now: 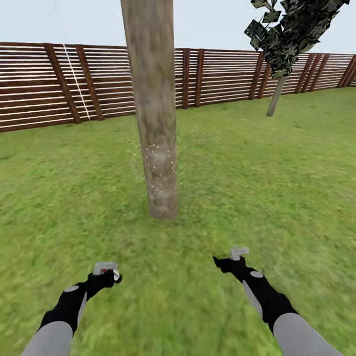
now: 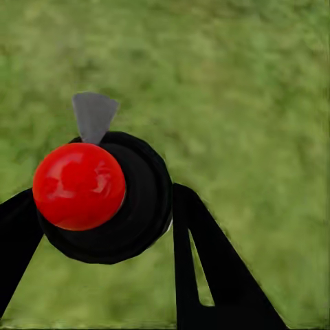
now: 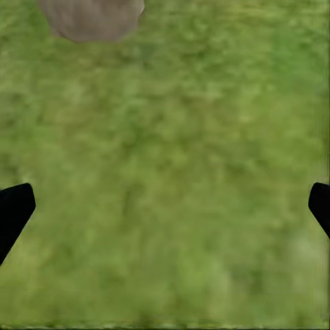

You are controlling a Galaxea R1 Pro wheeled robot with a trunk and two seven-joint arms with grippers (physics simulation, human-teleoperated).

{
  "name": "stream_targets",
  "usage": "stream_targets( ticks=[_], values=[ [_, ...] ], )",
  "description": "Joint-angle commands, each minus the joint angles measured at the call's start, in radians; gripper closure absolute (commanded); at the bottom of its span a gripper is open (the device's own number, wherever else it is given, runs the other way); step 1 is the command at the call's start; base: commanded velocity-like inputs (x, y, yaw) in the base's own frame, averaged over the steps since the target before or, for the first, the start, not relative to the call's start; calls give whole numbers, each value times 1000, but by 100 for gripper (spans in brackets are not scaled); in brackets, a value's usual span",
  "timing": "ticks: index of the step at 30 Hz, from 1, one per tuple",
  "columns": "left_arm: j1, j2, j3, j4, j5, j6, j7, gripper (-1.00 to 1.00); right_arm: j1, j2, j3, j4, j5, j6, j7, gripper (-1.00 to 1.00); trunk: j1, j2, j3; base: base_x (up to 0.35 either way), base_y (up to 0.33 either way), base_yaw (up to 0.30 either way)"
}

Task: In the garden, pick up the pesticide atomizer on the floor and spray pesticide onto both trees until each tree trunk is fully covered.

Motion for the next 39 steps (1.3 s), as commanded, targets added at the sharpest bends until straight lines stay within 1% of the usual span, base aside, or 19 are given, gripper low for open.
stream_targets(
  ticks=[1,2,3,4,5,6,7,9,10,12,13,14,16,17,18,20,22,29,39],
  values=[
    [17,1,8,-4,4,5,-4,100,0,-5,4,58,-8,-52,0,-100,-4,7,3,0,0,0],
    [35,2,9,-13,5,5,10,100,0,-7,4,116,-8,-101,0,-100,-8,14,6,0,0,0],
    [77,2,9,-34,7,4,36,100,0,-9,4,173,-8,-142,0,-100,-12,21,9,0,0,0],
    [148,0,11,-58,12,-3,70,100,4,-9,4,227,-8,-174,3,-100,-16,28,12,0,0,0],
    [193,-1,28,-63,30,-7,81,100,8,-8,5,256,-9,-185,4,-100,-19,35,15,0,0,0],
    [230,-1,65,-63,65,-17,81,100,11,-5,6,277,-9,-192,7,-100,-23,42,18,0,0,0],
    [263,-2,101,-59,105,-59,80,100,16,-3,7,292,-9,-196,10,-100,-27,49,21,0,0,0],
    [285,-2,120,-52,124,-113,84,100,32,2,9,300,-7,-199,26,-100,-35,63,28,0,0,0],
    [288,-3,122,-47,126,-121,84,100,36,4,9,302,-7,-199,33,-100,-39,70,31,0,0,0],
    [299,-1,126,-38,128,-132,85,100,41,21,9,309,-5,-199,39,-100,-46,84,37,0,0,0],
    [305,1,127,-35,128,-137,86,100,42,29,9,337,-3,-201,39,-100,-50,91,40,0,0,0],
    [307,2,128,-34,128,-139,86,100,42,31,9,349,-3,-202,40,-100,-54,98,43,0,0,0],
    [310,3,128,-31,128,-140,86,100,44,34,9,418,-3,-202,40,-100,-62,112,50,0,0,0],
    [310,2,128,-29,128,-140,86,100,45,35,9,428,-3,-205,40,-100,-65,119,53,0,0,0],
    [310,2,128,-28,128,-141,86,100,55,36,10,433,-3,-219,39,-100,-69,126,56,0,0,0],
    [310,1,128,-27,128,-141,86,100,85,36,9,438,-3,-317,38,-100,-77,140,62,0,0,0],
    [310,1,128,-27,128,-141,86,100,95,36,8,439,-4,-343,38,-100,-85,154,68,0,0,0],
    [322,1,128,-27,128,-141,84,100,100,35,8,439,-3,-353,40,-100,-111,203,91,0,0,0],
    [324,1,128,-27,128,-141,84,100,100,36,8,439,-4,-356,40,-100,-150,273,137,0,0,0]
  ],
)
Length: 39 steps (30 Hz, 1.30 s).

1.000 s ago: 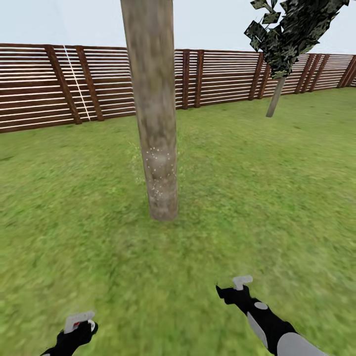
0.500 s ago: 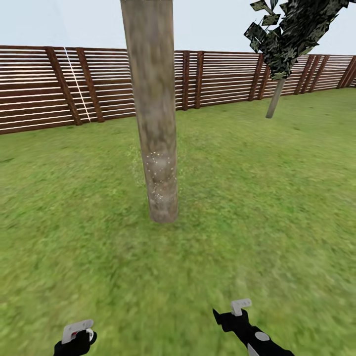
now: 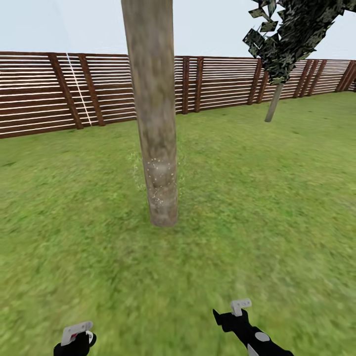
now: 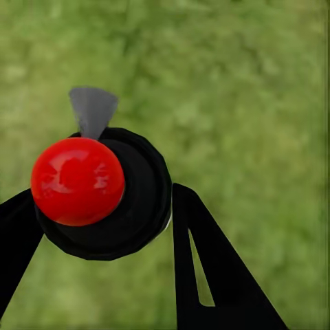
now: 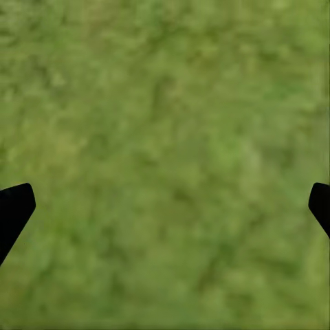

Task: In the garden, pick up the pesticide atomizer on the floor and spray pesticide onto both trees until each tree trunk is fully covered.

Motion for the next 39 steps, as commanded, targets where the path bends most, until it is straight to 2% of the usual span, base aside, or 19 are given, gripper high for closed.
stream_targets(
  ticks=[1,7,10,12,16,19,24,28,34,39],
  values=[
    [-1,0,8,0,-11,-7,-7,100,-1,-1,8,1,-7,-3,2,-100,-4,7,4,0,0,0],
    [-1,1,8,8,-11,-7,-7,100,2,-1,8,3,-6,-3,1,-100,-27,49,32,0,0,0],
    [-1,3,9,13,-11,-7,-7,100,34,-1,8,51,-6,-3,0,-100,-39,70,46,0,0,0],
    [-1,4,10,14,-11,-6,-7,100,72,-15,6,75,-7,-3,-3,-100,-46,84,56,0,0,0],
    [-1,4,10,14,-11,-7,-6,100,86,-23,7,78,-6,3,-73,-100,-62,112,75,0,0,0],
    [-1,4,10,14,-12,-7,-6,100,87,-24,8,79,-3,7,-86,-100,-73,133,87,0,0,0],
    [1,4,10,14,-11,-7,-6,100,99,-31,11,89,-1,4,-87,-100,-92,168,103,0,0,0],
    [5,4,10,14,-11,-7,-6,100,128,-28,11,117,-2,3,-91,-100,-108,196,115,0,0,0],
    [6,4,10,14,-12,-6,-6,100,136,-24,11,121,-4,3,-91,-100,-131,238,134,0,0,0],
    [6,5,11,13,-11,-5,-4,100,137,-24,11,121,-4,3,-91,-100,-131,238,134,0,0,0]
  ],
)
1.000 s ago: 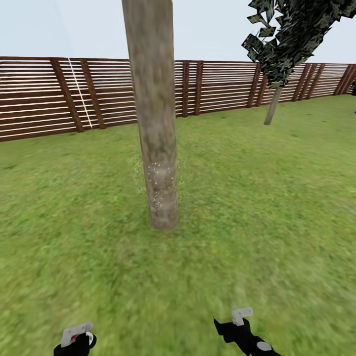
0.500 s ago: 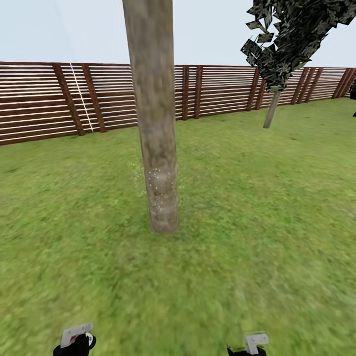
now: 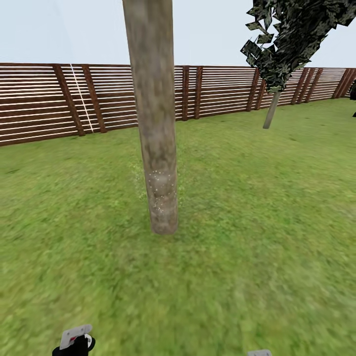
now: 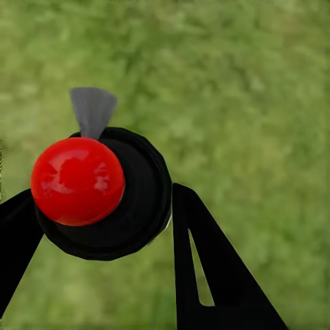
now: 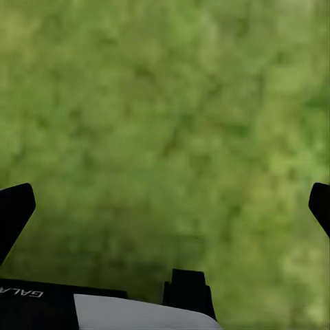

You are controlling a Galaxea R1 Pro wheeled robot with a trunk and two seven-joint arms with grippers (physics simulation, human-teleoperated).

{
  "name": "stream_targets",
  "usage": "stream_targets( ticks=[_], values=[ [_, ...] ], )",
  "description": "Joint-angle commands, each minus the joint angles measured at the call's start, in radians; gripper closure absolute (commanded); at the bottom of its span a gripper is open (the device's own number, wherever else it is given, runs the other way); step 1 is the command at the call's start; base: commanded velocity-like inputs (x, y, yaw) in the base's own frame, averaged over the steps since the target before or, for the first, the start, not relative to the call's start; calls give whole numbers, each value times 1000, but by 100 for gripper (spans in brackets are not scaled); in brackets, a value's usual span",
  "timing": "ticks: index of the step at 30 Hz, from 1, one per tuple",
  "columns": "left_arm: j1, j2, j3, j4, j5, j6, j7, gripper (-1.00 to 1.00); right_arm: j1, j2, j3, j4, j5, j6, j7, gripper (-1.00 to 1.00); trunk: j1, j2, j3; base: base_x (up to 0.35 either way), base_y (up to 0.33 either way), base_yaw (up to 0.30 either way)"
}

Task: In the garden, pick up the pesticide atomizer on the floor and spray pesticide onto both trees until each tree trunk is fully covered.

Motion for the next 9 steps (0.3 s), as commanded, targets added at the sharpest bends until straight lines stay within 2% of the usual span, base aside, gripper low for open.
stream_targets(
  ticks=[1,9],
  values=[
    [-1,-1,7,0,-10,-6,-7,100,-1,0,8,1,-7,-3,3,-100,0,0,-1,0,0,0],
    [-1,-2,6,1,-10,-5,-6,100,-1,0,8,1,-7,-3,3,-100,0,0,-1,0,0,0]
  ],
)
